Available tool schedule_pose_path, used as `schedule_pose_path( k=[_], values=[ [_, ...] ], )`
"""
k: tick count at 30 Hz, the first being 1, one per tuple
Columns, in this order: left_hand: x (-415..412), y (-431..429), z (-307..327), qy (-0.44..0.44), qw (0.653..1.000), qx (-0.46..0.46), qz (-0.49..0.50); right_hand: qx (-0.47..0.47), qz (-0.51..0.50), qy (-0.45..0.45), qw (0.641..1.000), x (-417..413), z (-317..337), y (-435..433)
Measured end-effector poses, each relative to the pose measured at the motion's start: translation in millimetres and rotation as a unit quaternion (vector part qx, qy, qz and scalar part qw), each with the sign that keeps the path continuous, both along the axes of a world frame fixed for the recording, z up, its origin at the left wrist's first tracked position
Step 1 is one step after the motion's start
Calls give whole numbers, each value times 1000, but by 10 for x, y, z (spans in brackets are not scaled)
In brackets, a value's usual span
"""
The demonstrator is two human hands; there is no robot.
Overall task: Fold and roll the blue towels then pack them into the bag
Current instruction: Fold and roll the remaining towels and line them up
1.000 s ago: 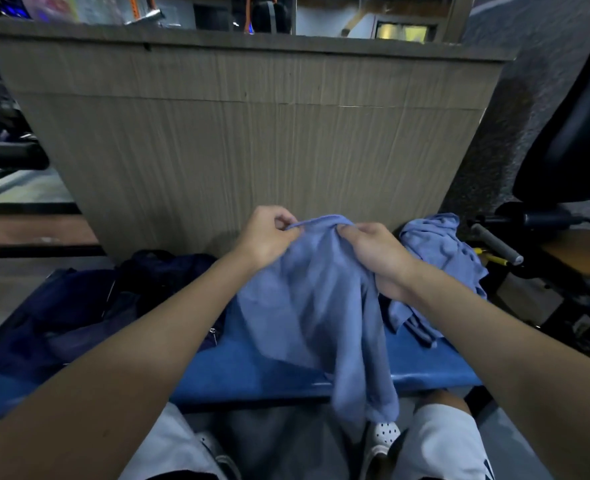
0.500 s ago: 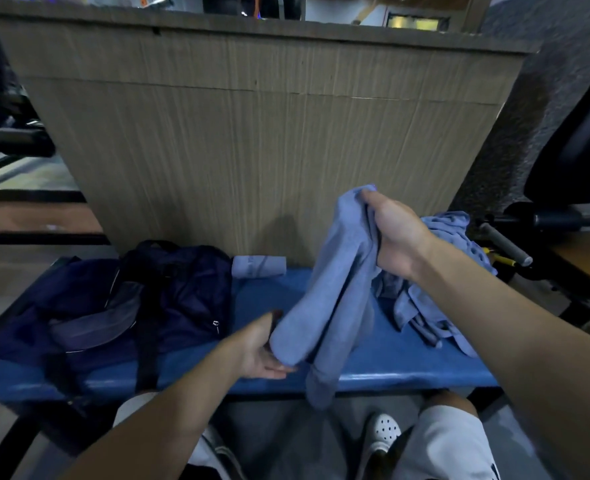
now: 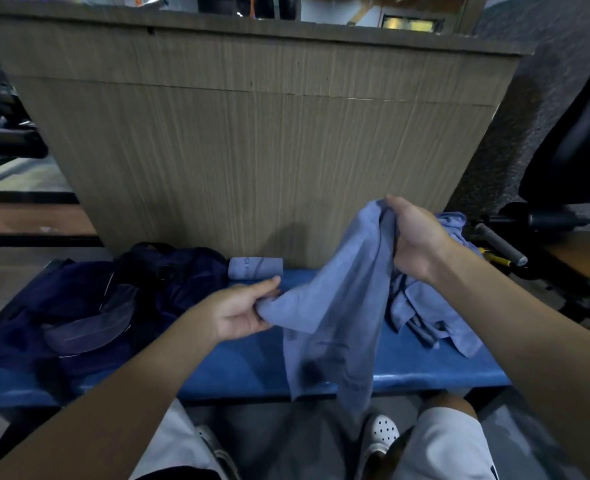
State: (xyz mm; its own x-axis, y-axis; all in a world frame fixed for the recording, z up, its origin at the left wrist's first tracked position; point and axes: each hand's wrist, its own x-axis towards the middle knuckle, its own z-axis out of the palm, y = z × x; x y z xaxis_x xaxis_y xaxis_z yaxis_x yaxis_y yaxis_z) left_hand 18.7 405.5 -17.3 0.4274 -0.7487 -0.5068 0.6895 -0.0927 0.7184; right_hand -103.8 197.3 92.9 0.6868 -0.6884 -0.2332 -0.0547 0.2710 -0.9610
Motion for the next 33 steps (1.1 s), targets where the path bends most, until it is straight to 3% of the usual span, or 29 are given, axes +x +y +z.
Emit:
schedule_pose_path(
  k=[3,6,14,18,22,28,33],
  values=[
    [-12,29,-28,-15,997,36,-70,8,16,0,1000,-36,11,-38],
    [-16,-26,-87,-24,994,87,-67,2,12,-9,1000,-40,29,-68],
    [103,60,133,-142,962,155,-177,-39,5,-20,999,-81,9,-188],
    [300,62,395,-175,980,100,1,-99,7,11,995,-96,-35,-276],
    [435,92,605,-269,947,100,142,-144,-31,79,986,-118,-118,-408],
    [545,133,754,-370,897,95,223,-107,-39,80,990,-153,-205,-566],
    [617,133,782,-391,879,86,258,-129,95,67,985,-235,-201,-593]
  ],
)
